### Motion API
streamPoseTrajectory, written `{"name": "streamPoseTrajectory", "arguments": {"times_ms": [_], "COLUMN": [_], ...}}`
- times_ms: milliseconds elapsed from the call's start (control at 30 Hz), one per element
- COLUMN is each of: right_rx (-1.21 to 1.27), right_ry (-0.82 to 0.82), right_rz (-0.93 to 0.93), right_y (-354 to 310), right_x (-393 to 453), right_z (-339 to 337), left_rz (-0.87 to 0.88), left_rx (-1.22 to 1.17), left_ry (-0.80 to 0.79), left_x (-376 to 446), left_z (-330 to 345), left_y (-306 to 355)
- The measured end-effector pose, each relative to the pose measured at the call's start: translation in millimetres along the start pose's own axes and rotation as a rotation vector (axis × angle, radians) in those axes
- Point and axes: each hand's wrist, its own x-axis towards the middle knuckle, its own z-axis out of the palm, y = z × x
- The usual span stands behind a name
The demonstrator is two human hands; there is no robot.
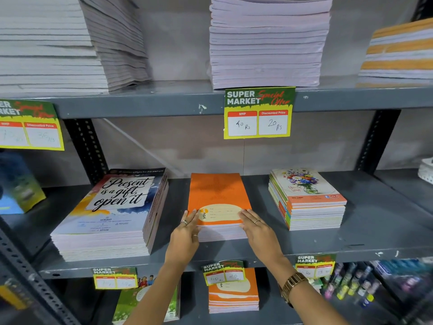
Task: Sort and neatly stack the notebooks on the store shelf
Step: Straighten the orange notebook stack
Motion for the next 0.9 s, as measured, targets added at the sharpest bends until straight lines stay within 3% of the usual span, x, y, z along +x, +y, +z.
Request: {"name": "streamPoseTrajectory", "arguments": {"times_ms": [600,900], "right_rx": [0.075,0.084], "right_ry": [-0.107,-0.125], "right_rz": [-0.004,0.004], "right_y": [7,6], "right_x": [-2,-1], "right_z": [-2,-8], "left_rz": [-0.032,0.008], "left_rx": [-0.049,0.039], "left_ry": [0.006,0.004], "left_x": [1,-2], "left_z": [-4,-7], "left_y": [3,7]}}
